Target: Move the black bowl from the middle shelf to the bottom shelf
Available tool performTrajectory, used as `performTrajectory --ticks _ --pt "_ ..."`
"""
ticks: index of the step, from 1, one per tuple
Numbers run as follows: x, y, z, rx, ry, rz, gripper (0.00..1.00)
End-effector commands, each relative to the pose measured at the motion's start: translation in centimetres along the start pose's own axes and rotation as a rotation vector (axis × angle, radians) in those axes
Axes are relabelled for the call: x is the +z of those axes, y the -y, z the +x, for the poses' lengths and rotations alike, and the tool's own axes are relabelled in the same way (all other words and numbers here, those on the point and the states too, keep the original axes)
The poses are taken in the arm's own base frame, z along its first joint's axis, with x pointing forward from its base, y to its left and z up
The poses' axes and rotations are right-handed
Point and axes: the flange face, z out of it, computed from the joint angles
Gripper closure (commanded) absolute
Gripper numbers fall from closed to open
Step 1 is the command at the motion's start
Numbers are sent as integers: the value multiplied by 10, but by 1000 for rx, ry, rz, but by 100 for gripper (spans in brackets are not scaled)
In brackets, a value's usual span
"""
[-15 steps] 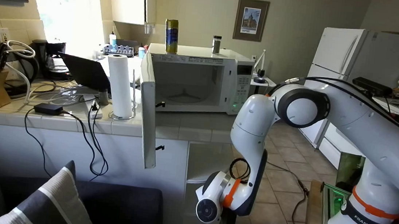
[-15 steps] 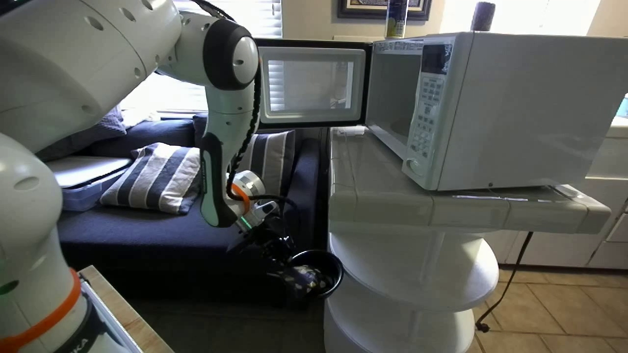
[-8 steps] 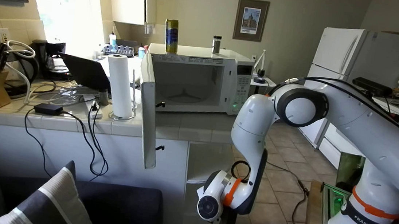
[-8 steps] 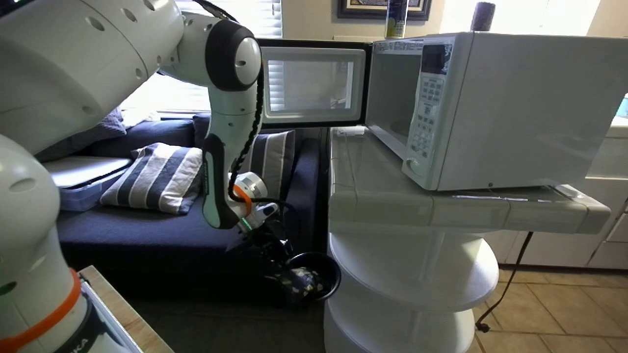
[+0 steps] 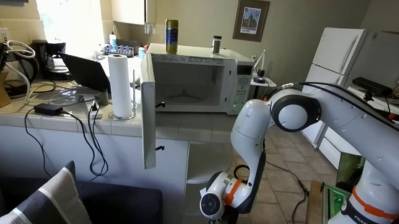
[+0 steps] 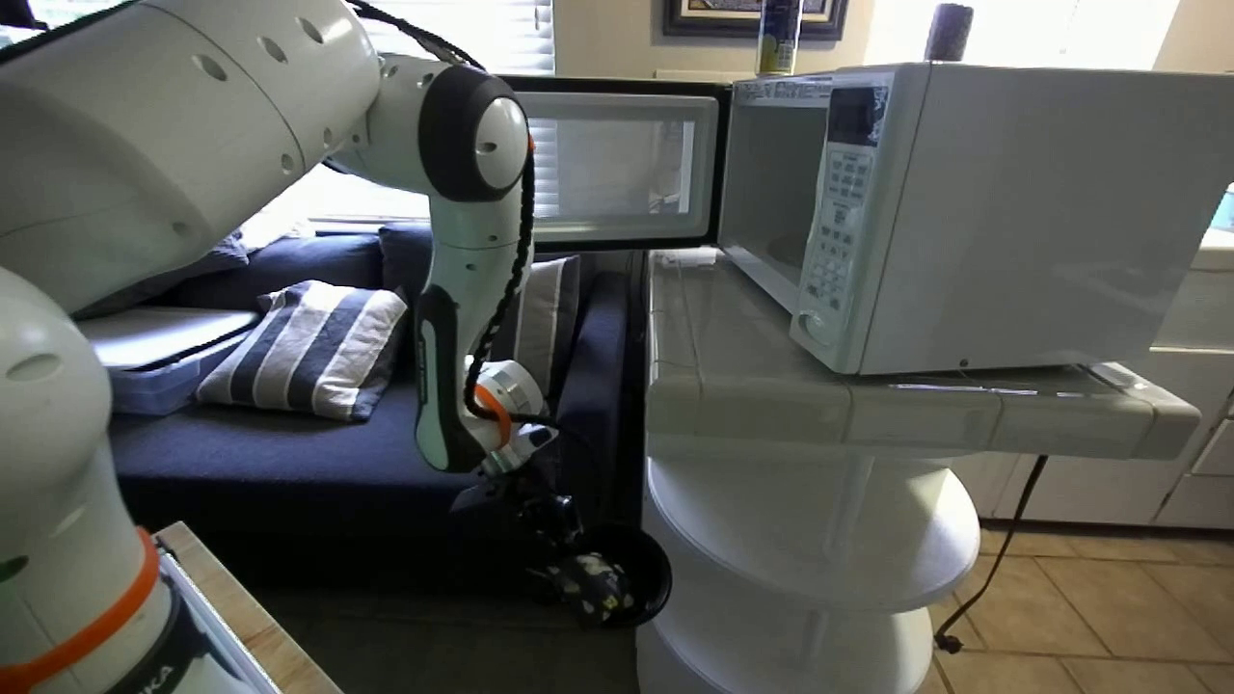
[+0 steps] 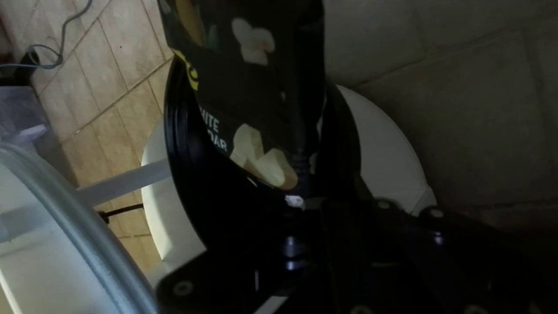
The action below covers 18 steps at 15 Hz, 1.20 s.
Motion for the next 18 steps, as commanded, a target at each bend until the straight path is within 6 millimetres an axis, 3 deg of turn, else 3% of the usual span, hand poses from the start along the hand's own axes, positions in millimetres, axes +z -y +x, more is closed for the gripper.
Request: performTrajectory --ticks 1,8,14,16,17,18 --pt "22 8 18 -82 -13 -112 98" --pt "56 40 56 -259 -12 -229 98" --pt "98 67 64 -337 -59 -254 98" --pt "111 69 64 -346 -83 -286 98" --pt "99 55 60 -355 -101 -285 98" --pt "104 55 60 -368 -119 -301 98"
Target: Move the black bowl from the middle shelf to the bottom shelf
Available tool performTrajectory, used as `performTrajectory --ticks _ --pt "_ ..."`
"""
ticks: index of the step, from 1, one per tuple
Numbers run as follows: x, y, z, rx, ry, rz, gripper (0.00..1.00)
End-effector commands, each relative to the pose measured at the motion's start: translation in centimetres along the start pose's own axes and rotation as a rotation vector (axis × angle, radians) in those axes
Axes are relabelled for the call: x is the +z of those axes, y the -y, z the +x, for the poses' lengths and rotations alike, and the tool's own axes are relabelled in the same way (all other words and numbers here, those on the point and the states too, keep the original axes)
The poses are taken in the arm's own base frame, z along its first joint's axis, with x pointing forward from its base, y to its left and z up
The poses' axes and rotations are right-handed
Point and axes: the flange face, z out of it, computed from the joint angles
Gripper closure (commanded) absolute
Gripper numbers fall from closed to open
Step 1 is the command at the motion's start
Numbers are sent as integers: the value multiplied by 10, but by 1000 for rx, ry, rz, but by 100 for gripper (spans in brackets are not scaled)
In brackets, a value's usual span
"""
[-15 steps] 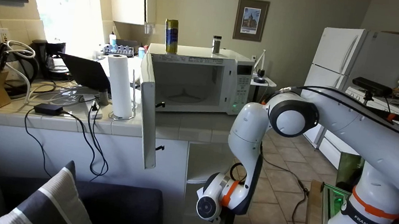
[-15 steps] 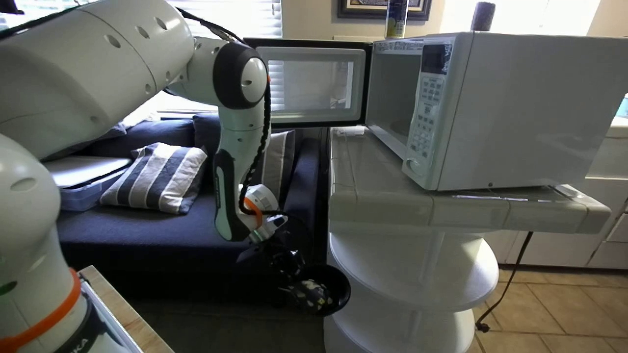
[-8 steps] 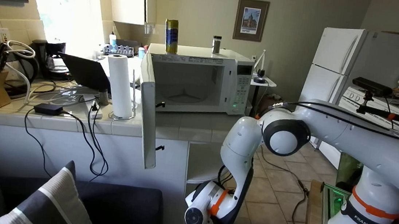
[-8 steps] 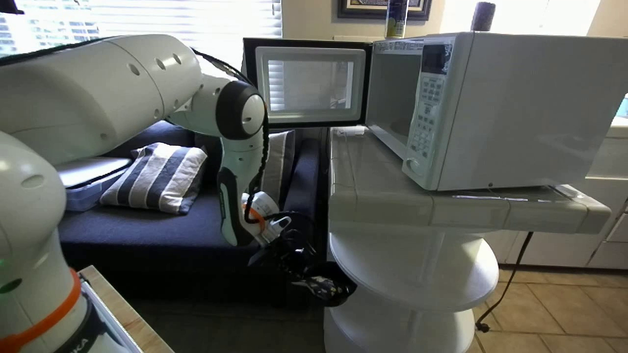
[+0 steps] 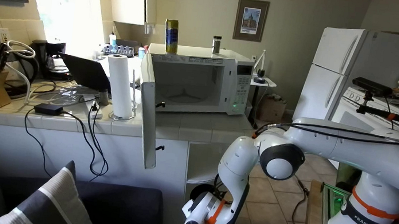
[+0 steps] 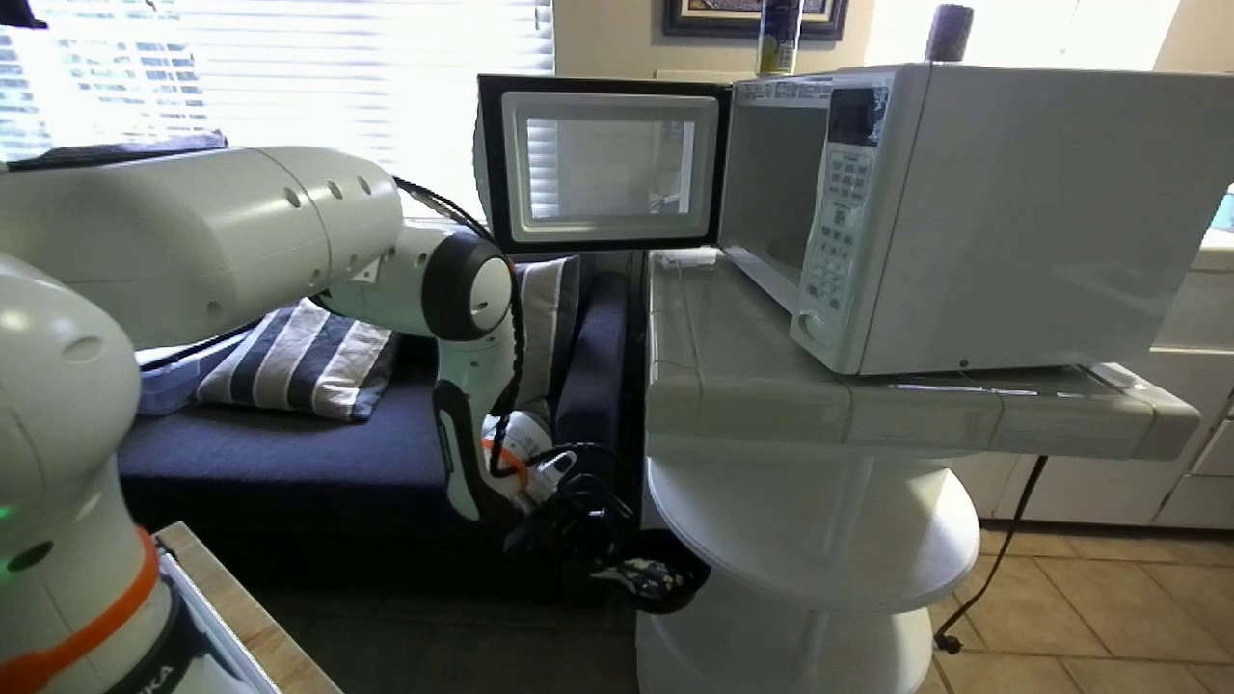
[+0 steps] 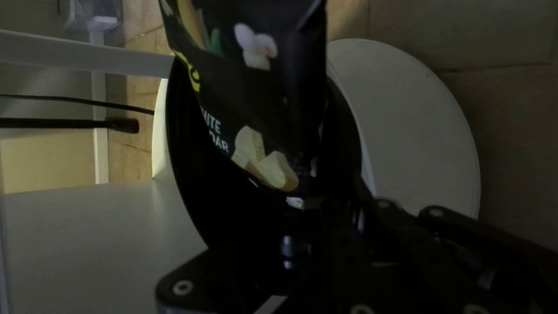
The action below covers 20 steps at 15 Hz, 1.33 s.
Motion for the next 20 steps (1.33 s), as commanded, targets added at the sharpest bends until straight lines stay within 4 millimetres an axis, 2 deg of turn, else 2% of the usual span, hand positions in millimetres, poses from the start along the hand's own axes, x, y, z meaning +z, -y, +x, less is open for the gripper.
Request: performTrajectory --ticks 1,6,11,20 --pt "8 -6 -2 -43 -76 -60 98" --pt "22 -18 -5 -76 -147 -97 98" --pt "34 -15 -19 -140 -203 -70 98" --pt "58 -22 -38 -175 -322 4 98"
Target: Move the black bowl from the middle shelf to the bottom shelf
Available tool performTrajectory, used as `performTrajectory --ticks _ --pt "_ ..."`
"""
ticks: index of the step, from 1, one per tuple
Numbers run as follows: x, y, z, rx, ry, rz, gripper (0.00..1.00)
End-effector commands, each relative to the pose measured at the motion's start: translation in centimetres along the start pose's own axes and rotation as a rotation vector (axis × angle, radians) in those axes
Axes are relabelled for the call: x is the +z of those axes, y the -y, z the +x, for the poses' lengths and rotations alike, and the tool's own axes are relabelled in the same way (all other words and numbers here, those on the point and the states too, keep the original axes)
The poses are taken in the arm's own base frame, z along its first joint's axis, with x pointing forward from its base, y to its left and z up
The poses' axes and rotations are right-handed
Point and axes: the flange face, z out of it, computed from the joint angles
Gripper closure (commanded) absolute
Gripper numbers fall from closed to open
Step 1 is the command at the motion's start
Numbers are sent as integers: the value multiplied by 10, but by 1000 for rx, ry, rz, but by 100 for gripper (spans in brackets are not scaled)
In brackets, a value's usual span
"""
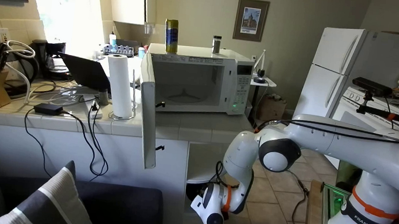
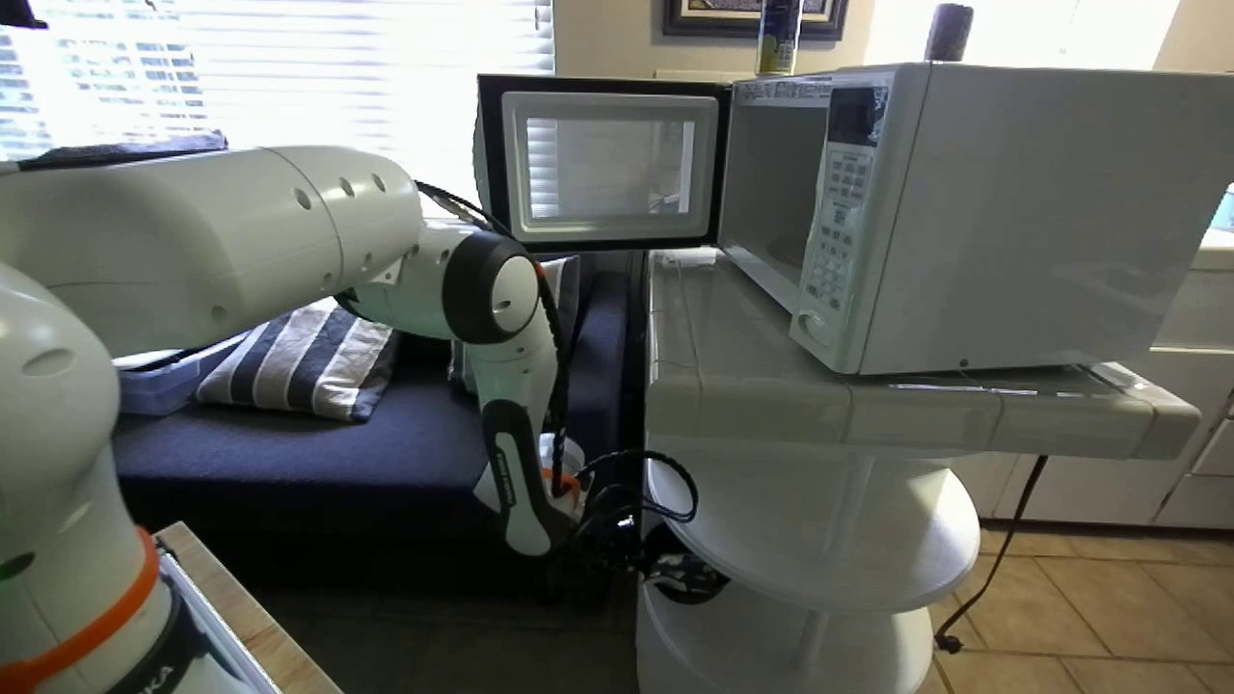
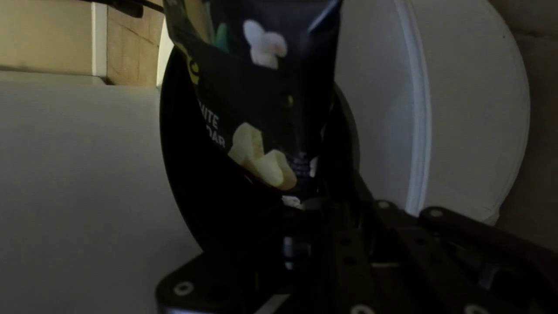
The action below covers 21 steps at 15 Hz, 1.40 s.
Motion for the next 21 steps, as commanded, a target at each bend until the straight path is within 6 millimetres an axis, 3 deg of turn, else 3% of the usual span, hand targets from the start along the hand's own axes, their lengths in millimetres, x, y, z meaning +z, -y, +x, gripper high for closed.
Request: performTrajectory --ticks 1,11,13,17,21 --pt "6 2 -13 12 -60 60 98" --pt "22 -4 -38 71 -70 158 98" --pt "24 -5 -40 80 -54 156 66" --pt "20 -5 -37 74 -65 166 38" --pt "5 -2 -22 46 -131 244 7"
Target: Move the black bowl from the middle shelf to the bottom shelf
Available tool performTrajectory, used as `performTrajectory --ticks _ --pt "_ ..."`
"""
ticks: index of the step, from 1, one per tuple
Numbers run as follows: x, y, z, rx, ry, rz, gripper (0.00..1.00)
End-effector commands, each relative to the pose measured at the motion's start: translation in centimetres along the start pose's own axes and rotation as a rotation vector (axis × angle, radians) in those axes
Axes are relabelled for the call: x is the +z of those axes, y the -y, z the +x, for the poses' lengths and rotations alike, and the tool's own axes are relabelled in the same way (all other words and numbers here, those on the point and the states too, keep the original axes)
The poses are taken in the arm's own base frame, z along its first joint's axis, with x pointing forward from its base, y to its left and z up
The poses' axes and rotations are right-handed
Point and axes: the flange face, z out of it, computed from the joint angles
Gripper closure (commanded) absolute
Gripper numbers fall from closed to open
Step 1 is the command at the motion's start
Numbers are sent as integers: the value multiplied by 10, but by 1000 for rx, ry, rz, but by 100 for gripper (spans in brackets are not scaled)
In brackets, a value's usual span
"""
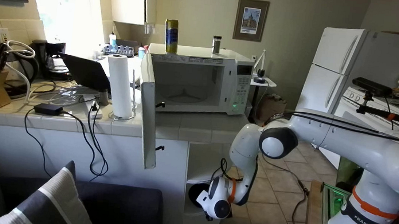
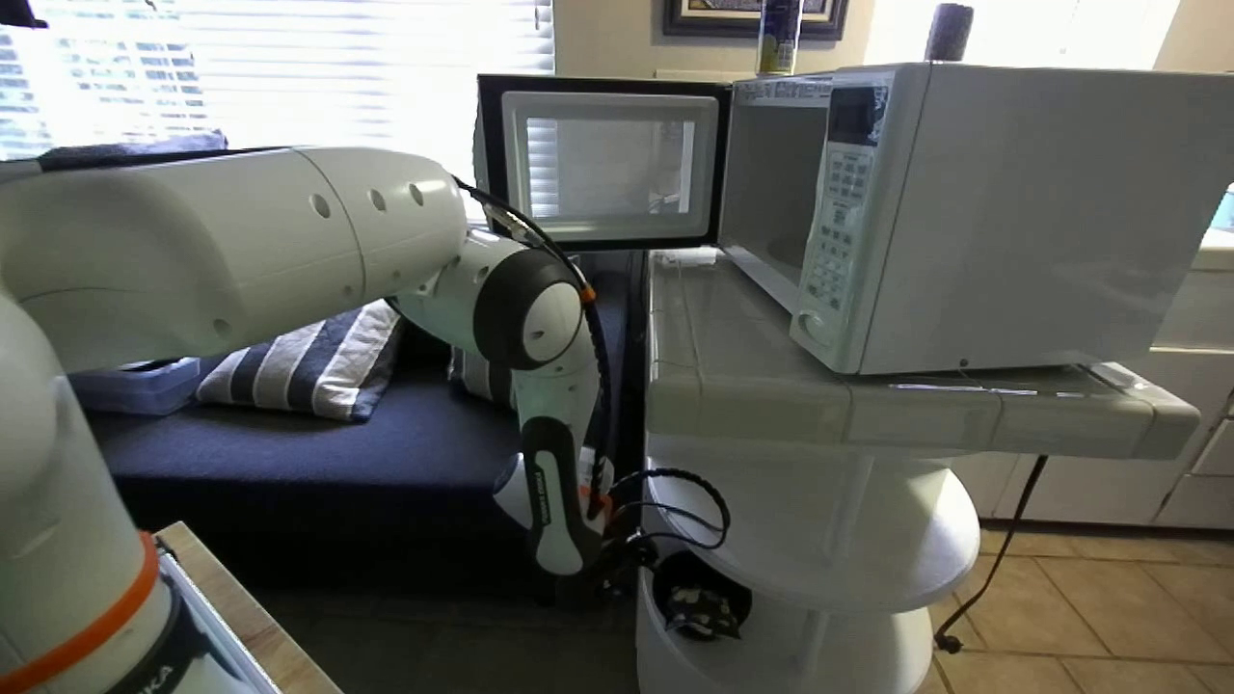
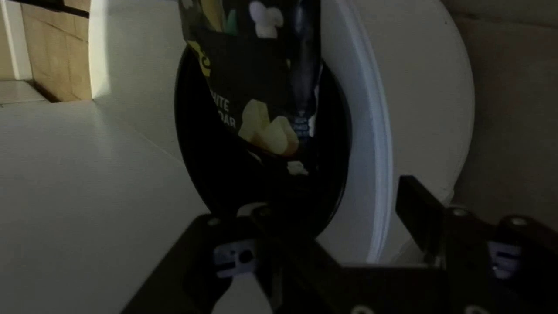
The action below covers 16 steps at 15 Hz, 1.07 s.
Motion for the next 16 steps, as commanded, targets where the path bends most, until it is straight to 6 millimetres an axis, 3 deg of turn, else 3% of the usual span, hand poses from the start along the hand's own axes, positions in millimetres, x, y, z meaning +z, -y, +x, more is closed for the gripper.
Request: performTrajectory --ticks 1,5,9,16 --pt "-16 10 12 -43 -80 123 0" --pt "-37 21 28 -66 -93 274 0" --pt "-59 29 33 16 46 424 0" --pt "-151 28 55 152 85 540 0"
